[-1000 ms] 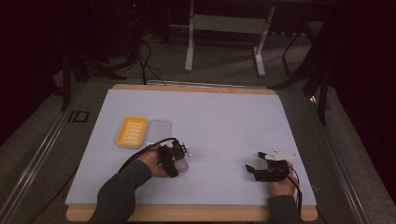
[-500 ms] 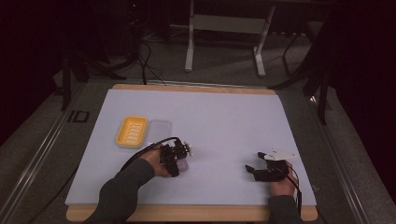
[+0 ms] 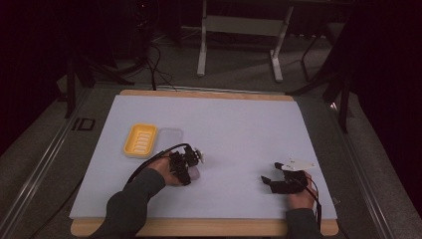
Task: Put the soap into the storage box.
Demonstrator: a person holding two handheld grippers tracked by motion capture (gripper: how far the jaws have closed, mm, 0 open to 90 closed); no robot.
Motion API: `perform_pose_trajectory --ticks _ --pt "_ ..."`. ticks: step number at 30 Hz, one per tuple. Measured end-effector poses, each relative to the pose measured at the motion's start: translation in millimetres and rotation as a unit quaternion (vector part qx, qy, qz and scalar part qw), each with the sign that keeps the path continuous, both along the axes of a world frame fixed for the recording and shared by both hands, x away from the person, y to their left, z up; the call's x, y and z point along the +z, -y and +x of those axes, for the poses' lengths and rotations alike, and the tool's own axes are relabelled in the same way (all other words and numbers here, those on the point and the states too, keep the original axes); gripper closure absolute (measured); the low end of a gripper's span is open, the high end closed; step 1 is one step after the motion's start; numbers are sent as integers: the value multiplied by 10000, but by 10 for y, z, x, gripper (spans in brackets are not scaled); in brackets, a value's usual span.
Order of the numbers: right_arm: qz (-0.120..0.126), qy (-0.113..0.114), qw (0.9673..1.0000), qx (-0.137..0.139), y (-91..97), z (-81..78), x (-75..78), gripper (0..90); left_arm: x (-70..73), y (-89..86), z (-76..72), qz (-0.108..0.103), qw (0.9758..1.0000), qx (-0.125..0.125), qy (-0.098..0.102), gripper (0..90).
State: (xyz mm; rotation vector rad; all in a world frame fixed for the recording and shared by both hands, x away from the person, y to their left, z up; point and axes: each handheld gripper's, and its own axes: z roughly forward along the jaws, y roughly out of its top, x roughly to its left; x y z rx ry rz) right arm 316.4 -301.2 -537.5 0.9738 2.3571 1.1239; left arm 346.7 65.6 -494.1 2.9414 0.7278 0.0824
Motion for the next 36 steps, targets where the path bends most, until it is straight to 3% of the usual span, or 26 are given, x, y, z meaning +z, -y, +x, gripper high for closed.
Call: perform_pose_trajectory --ticks 7,23,36 --pt "4 -1 10000 0 0 0 0 209 50 -80 33 -89 9996 226 111 492" --pt "0 5 10000 -3 -3 -1 -1 209 88 -170 35 -104 9994 283 190 495" --pt "-7 10 10000 -4 -4 0 -2 209 162 -291 51 -322 9980 488 238 495"
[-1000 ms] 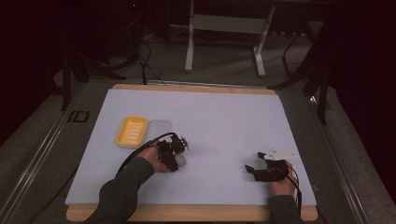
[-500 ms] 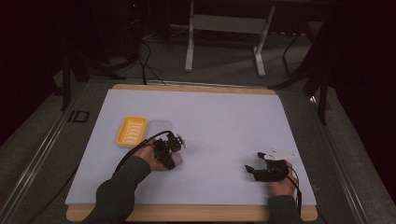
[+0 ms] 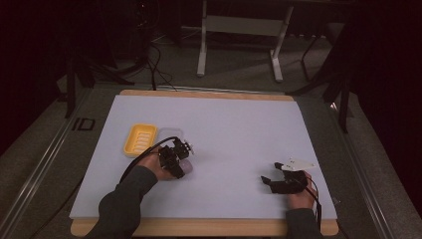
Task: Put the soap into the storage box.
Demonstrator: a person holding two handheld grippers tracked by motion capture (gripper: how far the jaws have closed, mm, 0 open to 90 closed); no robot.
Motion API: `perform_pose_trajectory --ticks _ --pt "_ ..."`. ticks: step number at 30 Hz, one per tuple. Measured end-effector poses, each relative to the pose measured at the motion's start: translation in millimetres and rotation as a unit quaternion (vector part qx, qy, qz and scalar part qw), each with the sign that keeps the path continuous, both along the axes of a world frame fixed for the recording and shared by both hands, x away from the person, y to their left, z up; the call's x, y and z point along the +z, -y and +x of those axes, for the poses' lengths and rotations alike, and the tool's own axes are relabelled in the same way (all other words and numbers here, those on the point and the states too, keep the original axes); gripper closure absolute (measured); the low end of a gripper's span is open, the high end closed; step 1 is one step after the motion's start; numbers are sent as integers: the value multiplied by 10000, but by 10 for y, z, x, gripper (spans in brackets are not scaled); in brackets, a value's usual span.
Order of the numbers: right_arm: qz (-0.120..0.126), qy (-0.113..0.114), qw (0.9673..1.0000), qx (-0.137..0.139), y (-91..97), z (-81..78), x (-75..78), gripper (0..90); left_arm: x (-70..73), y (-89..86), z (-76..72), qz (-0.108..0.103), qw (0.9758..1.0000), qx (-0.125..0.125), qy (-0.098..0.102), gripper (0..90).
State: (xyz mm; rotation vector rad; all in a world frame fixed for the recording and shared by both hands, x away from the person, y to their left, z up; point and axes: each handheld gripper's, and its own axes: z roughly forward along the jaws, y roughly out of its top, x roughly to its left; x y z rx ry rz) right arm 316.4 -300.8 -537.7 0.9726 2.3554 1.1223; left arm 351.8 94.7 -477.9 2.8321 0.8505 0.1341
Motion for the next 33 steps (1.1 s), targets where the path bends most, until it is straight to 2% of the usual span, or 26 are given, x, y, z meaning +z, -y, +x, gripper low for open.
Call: perform_pose_trajectory --ticks 3,6,14,24,33 --pt "-1 4 10000 3 0 1 0 209 26 -33 4 -94 9999 50 17 495" --pt "0 3 10000 4 0 0 0 209 63 -57 8 -64 9999 68 78 494" --pt "-3 6 10000 6 0 0 0 209 169 -136 20 -143 9996 178 154 494" --pt "-3 4 10000 2 0 0 0 209 222 -250 63 -328 9981 462 234 494" --pt "-8 8 10000 4 -1 0 0 209 240 -350 87 -386 9968 657 231 495"
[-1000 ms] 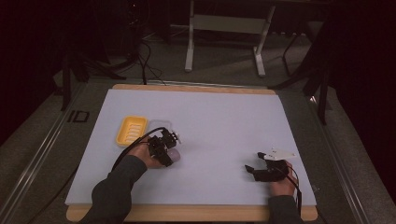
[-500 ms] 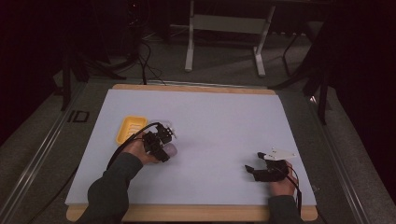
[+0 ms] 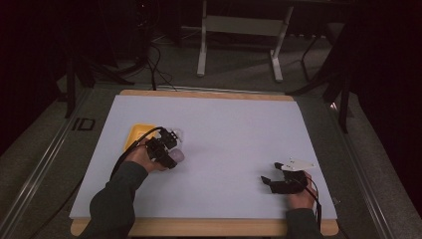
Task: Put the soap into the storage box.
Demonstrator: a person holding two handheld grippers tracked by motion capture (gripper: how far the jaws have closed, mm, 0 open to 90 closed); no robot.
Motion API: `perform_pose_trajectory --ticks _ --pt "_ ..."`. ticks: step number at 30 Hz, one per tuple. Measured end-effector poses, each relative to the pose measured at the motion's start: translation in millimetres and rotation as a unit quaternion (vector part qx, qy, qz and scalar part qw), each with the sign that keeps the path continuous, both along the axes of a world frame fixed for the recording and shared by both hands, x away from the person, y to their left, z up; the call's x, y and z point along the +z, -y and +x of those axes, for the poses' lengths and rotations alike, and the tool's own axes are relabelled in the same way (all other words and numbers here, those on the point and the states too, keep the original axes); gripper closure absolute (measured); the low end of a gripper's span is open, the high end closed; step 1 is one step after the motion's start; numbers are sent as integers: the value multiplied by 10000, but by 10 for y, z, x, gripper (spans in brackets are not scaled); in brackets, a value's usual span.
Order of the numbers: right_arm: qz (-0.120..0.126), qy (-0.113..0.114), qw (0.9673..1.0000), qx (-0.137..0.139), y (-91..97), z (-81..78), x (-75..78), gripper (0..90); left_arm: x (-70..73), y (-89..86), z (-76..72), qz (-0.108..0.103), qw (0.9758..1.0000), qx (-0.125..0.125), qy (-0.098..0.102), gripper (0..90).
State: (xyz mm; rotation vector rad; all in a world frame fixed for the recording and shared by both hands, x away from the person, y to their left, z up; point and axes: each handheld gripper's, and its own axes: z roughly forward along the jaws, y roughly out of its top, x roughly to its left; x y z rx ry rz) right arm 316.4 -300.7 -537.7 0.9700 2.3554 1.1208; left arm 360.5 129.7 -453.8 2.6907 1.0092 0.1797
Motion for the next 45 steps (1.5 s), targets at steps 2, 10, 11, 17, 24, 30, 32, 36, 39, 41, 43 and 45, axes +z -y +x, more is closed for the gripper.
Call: perform_pose_trajectory --ticks 2,10,11,17,24,30,32,36,39,41,43,45 --pt "-1 3 10000 1 0 0 0 209 3 -15 1 18 10000 50 20 494" --pt "15 0 10000 -10 2 -3 1 207 44 -81 17 59 9996 262 123 494" --pt "19 -2 10000 -11 3 -3 2 207 50 -90 19 54 9995 288 137 494" --pt "15 3 10000 -6 1 -4 1 207 79 -171 49 21 9985 500 205 494" --pt "14 3 10000 -6 1 -4 1 207 95 -242 71 -13 9972 695 261 494" --pt "14 3 10000 -5 1 -4 1 207 102 -287 99 -20 9962 824 274 494" --pt "16 3 10000 -6 1 -5 2 206 103 -305 108 -25 9957 883 272 494" --pt "12 3 10000 -7 0 -6 2 207 109 -342 129 -51 9948 975 279 494" --pt "13 3 10000 -6 1 -5 2 207 116 -363 140 -72 9941 1041 284 494" --pt "14 2 10000 -6 1 -5 2 207 119 -379 147 -92 9935 1099 277 494" --pt "13 4 10000 -2 1 -4 1 206 121 -396 155 -89 9931 1133 281 494" --pt "10 3 10000 -2 0 -4 1 206 123 -412 161 -86 9929 1152 275 494"
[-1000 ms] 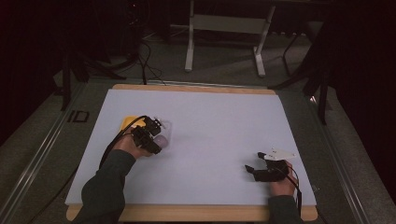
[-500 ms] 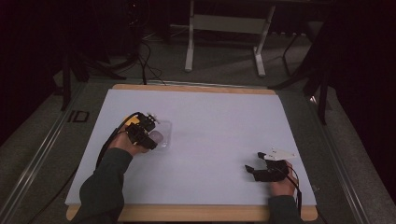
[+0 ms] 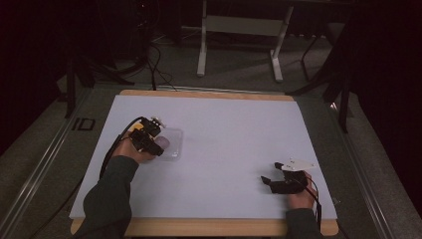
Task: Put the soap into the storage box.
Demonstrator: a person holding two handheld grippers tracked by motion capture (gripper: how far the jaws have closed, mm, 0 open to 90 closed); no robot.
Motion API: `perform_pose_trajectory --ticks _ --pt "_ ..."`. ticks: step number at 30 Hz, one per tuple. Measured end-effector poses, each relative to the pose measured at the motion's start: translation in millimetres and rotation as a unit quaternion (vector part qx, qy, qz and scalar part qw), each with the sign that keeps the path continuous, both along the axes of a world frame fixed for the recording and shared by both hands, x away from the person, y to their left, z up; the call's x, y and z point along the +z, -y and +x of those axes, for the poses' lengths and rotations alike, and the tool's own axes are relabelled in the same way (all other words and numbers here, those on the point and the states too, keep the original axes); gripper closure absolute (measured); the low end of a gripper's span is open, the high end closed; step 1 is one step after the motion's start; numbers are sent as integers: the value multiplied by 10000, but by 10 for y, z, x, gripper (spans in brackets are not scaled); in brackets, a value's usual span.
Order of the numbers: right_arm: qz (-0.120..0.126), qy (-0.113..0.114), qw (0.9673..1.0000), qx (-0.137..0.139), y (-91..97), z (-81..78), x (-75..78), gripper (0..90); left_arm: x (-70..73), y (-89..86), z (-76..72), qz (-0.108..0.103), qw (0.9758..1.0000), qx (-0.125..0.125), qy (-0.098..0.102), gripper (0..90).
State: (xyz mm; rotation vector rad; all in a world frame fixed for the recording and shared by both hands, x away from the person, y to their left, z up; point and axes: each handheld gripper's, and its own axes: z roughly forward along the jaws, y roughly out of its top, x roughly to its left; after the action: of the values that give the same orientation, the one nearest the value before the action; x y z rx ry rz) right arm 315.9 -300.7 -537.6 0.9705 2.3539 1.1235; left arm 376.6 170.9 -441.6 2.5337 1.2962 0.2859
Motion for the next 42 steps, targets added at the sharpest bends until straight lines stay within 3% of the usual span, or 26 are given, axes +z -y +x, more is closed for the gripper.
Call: perform_pose_trajectory --ticks 15,27,36,42 --pt "2 -2 10000 6 0 0 0 204 10 -64 62 -11 9996 287 33 494" --pt "-14 1 10000 11 -2 -2 0 204 33 -136 122 -119 9976 645 243 494" --pt "-46 7 10000 16 -6 -4 1 205 9 -190 186 -158 9954 900 273 494" --pt "-48 9 10000 16 -7 -5 1 205 -75 -238 299 -69 9914 1278 276 494"
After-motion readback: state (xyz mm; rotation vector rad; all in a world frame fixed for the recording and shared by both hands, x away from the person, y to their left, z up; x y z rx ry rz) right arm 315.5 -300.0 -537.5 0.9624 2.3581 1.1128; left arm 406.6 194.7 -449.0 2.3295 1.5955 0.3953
